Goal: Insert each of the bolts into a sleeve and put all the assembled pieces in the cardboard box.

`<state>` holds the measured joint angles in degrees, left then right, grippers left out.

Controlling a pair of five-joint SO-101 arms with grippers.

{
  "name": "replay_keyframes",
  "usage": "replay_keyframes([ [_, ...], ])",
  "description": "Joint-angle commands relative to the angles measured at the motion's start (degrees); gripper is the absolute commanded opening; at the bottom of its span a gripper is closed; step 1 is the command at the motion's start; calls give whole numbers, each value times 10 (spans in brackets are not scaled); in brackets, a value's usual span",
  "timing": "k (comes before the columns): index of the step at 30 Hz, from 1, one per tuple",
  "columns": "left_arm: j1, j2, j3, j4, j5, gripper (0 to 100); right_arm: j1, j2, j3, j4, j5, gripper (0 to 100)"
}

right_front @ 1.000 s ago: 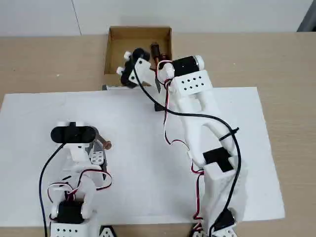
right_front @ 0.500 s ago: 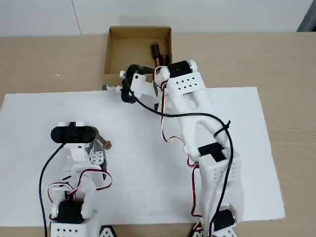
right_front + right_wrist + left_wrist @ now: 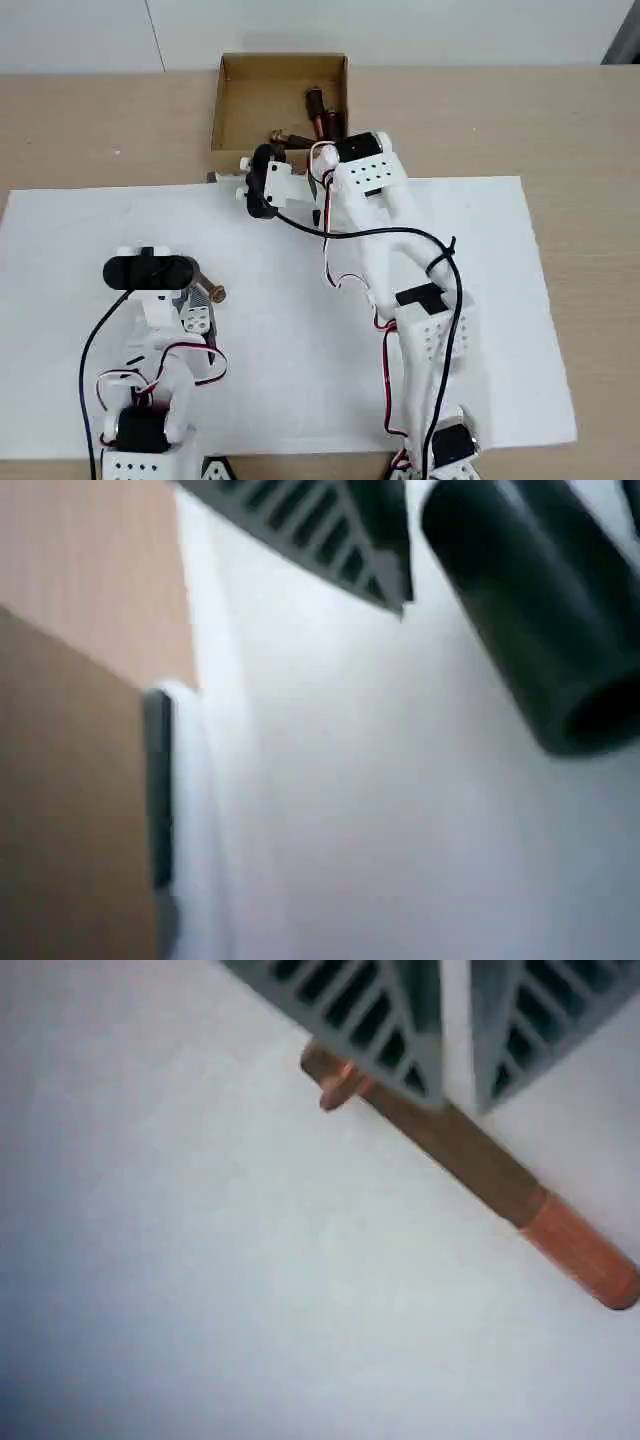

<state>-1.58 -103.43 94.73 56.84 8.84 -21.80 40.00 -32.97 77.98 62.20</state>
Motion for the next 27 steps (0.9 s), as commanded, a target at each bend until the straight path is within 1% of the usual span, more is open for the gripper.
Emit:
replay_keyframes([
  [1,-3,-6,-2,-4,-1,6,-2,5,-25,-14,13,146],
  [4,-3,-6,-2,-4,-1,6,-2,18,-25,-14,24,145],
  [9,-3,-6,-2,-4,-1,6,-2,33,-25,-13,21,141],
  [11,-3,-6,-2,-4,-1,6,-7,35,-25,-7,20,102],
  [14,-3,-6,-2,-4,-1,6,-12,32,-25,6,14,0],
  [17,-3,-6,-2,-4,-1,6,-12,25,-26,7,-6,3],
  [23,-3,-6,-2,-4,-1,6,-19,-55,-26,10,-91,2],
  [27,-3,-6,-2,-4,-1,6,-26,-123,-26,57,-175,2],
])
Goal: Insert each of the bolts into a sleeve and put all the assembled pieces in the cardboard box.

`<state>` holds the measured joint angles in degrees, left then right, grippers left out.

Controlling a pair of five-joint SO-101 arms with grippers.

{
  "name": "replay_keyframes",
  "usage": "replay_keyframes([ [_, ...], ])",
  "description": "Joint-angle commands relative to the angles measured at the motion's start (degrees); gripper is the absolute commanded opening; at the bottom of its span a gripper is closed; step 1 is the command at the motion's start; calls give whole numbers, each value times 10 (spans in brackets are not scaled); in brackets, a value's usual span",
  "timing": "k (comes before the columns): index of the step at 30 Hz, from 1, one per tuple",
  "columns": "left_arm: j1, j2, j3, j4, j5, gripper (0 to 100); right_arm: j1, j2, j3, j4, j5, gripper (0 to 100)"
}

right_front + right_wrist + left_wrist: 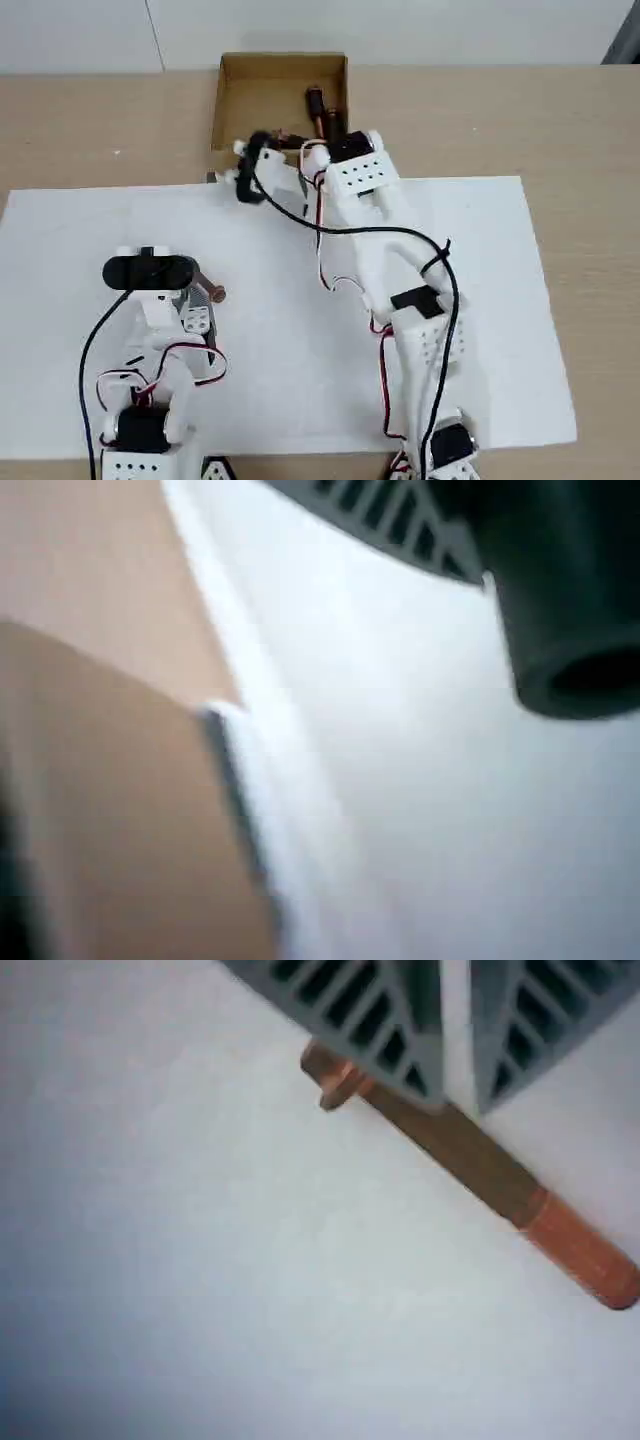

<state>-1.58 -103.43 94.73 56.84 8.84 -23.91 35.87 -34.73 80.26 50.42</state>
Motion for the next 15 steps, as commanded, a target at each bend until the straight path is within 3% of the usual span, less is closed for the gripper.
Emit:
replay_keyframes([
  [1,-3,-6,-2,-4,-1,6,-6,-95,-9,54,-77,2],
  [7,1,-6,-2,-4,-4,6,24,-180,-9,160,-182,2],
  [15,1,-6,-2,-4,-4,6,117,-295,30,183,-330,2],
])
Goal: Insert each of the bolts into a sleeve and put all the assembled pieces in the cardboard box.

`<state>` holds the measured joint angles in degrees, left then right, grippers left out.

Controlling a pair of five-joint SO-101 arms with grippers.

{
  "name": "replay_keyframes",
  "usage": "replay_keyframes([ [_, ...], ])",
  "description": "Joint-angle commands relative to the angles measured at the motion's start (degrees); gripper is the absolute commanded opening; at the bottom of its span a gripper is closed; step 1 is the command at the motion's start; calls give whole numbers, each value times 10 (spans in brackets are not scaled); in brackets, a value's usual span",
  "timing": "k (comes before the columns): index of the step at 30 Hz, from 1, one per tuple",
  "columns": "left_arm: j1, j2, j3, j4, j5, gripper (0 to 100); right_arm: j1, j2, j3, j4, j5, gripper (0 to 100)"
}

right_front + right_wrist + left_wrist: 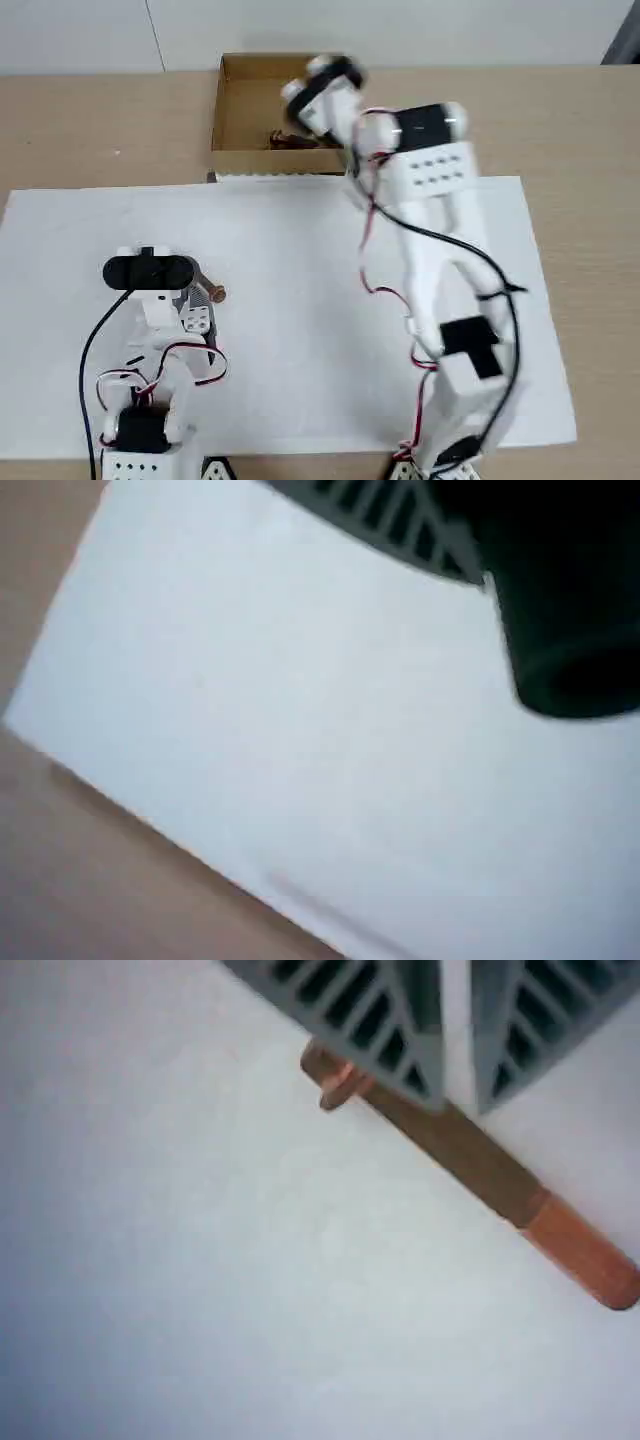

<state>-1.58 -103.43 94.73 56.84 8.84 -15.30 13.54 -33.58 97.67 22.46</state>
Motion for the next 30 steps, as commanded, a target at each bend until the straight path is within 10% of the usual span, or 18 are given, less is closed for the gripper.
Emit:
replay_keyframes([
  [1,1,-6,-2,-4,-4,6,41,-93,40,9,-67,2],
  [15,-4,-3,-22,7,-4,6,189,-462,457,-6,-153,4],
  [30,-93,200,-320,91,-68,6,364,-640,649,-20,-151,4],
])
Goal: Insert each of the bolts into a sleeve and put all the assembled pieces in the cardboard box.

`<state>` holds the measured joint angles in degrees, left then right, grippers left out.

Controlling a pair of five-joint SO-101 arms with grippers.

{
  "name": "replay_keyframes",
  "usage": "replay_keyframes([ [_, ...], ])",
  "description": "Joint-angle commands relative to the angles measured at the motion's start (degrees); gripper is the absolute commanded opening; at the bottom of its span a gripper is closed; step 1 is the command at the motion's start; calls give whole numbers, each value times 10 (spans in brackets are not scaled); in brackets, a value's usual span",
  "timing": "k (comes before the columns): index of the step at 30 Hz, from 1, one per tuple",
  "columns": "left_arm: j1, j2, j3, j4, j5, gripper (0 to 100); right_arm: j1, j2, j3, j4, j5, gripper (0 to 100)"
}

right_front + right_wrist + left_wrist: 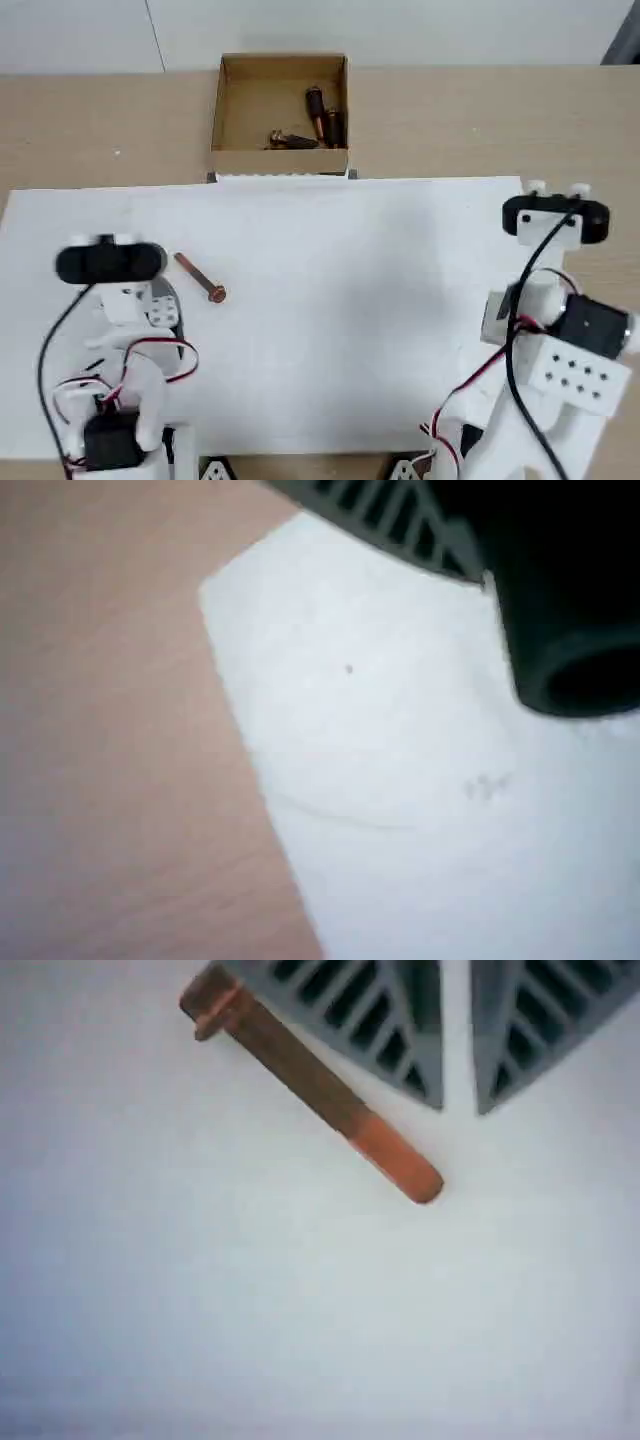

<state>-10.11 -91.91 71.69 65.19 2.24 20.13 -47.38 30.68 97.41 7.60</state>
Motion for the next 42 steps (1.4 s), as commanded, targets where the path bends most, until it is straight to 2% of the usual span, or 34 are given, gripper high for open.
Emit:
replay_keyframes([
  [1,-8,120,-119,13,10,6,10,-37,10,-19,-3,4],
  [7,1,330,-307,90,174,7,10,-64,16,-21,-3,4],
  [11,20,459,-407,167,251,7,10,-66,16,-21,-3,4],
  [16,40,579,-492,222,331,7,11,-66,16,-21,-6,4],
  [29,52,816,-517,234,379,7,11,-66,16,-21,-7,4],
  [34,47,892,-588,238,380,15,11,-66,16,-21,-8,4],
  [40,52,947,-637,238,381,160,11,-66,16,-21,-8,4],
  [42,51,963,-636,238,381,169,11,-66,16,-21,-8,4],
])
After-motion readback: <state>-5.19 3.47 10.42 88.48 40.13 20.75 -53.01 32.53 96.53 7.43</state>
